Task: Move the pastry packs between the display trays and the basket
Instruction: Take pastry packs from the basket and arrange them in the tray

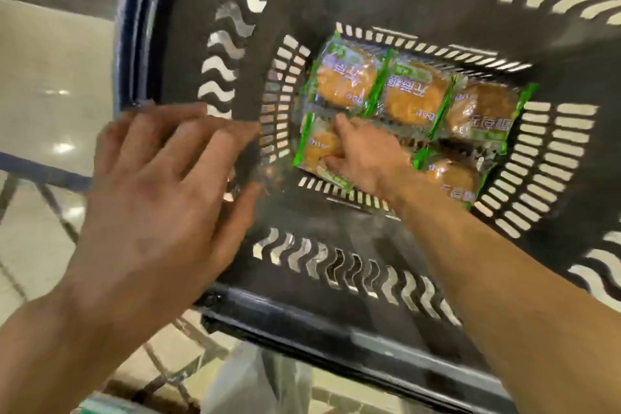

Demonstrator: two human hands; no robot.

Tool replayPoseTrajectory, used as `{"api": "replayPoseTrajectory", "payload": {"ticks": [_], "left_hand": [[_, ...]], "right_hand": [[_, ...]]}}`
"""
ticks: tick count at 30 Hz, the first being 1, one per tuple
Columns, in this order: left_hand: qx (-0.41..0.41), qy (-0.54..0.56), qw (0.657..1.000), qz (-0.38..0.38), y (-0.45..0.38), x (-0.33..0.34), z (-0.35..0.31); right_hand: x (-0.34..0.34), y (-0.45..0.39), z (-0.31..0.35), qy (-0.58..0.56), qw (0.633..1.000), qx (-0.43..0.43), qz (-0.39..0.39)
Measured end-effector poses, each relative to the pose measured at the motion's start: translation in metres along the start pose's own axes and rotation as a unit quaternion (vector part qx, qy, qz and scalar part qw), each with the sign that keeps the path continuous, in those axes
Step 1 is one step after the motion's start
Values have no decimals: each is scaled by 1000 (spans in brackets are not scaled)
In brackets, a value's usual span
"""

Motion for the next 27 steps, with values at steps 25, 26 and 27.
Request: {"api": "replayPoseTrajectory", "payload": {"ticks": [25, 26, 27], "left_hand": [[-77, 136, 951, -268, 76, -364, -20], [-82, 137, 942, -296, 88, -408, -9], [-85, 135, 933, -324, 102, -449, 3]], "right_hand": [[-384, 371, 255, 80, 914, -86, -389], [-418, 400, 289, 86, 899, -104, -417], [-448, 426, 322, 94, 885, -119, -441]]}}
Point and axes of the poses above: each hand's wrist, its own y-axis away from the middle knuckle, its own x-axis out of the palm, z = x × y, the point moved 9 cm from there along -y, towards the middle knuckle, and after that the axes turned 1 degree about -z, right-handed, at the moved point
